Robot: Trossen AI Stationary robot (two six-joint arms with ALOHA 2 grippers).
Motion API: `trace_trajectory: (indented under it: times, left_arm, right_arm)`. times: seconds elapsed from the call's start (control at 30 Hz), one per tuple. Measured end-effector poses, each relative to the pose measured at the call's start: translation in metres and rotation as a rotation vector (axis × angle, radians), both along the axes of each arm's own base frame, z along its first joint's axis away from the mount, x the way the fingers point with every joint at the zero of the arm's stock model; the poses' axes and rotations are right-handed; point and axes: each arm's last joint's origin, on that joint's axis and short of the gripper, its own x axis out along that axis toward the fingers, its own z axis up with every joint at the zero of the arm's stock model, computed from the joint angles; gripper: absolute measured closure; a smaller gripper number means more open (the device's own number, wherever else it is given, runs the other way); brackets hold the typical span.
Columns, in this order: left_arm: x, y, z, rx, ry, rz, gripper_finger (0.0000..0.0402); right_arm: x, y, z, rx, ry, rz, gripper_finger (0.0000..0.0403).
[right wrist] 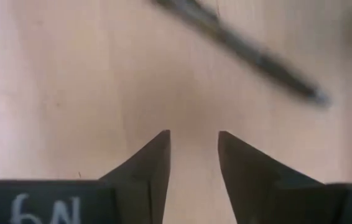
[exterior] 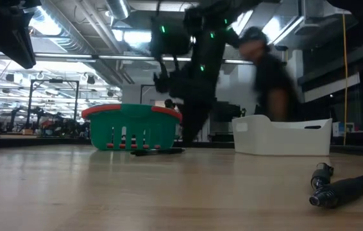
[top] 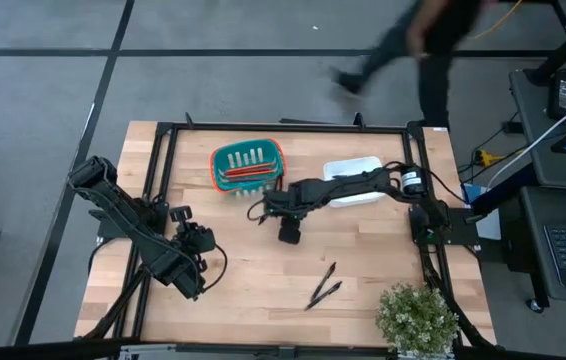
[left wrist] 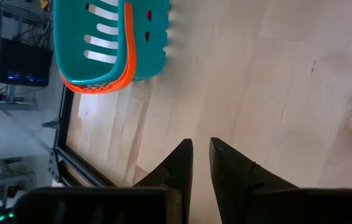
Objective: Sort pens & pencils
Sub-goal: Put the black pen into the white bin
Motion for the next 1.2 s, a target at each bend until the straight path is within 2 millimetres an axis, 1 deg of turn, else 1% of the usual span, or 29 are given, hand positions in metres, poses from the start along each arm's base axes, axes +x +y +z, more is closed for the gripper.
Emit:
trace_trajectory:
  times: [0.17,0.23,0.33,0.47,0.57,0.87,0.97,1.07,1.2]
  left_arm:
    - [0.000,0.000,0.000,0.003,0.002,0.000,0.0352]
    - [0.000,0.000,0.000,0.002,0.002,0.000,0.0352]
    - [0.000,0.000,0.000,0.002,0.002,0.000,0.0352]
    - [0.000,0.000,0.000,0.002,0.002,0.000,0.0352]
    - [0.000,0.000,0.000,0.002,0.002,0.000,0.0352]
    - [0.000,0.000,0.000,0.004,0.007,-0.006,0.0352]
    - [0.000,0.000,0.000,0.004,0.008,-0.006,0.0352]
    - [0.000,0.000,0.000,0.004,0.008,-0.006,0.0352]
    - [0.000,0.000,0.000,0.005,0.009,-0.006,0.0352]
  right_arm:
    - [0.014,0.019,0.027,-0.157,-0.075,0.225,0.0267]
    - [0.017,0.020,0.033,-0.179,-0.095,0.286,0.0267]
    - [0.019,0.016,0.037,-0.199,-0.099,0.347,0.0267]
    - [0.019,0.009,0.038,-0.188,-0.086,0.449,0.0267]
    - [0.020,0.003,0.038,-0.180,-0.091,0.491,0.0267]
    - [0.025,-0.016,0.037,-0.149,-0.153,0.536,0.0267]
    - [0.028,-0.018,0.038,-0.156,-0.183,0.540,0.0267]
    - [0.029,-0.019,0.039,-0.118,-0.209,0.553,0.0267]
    - [0.031,-0.019,0.031,-0.105,-0.202,0.559,0.0267]
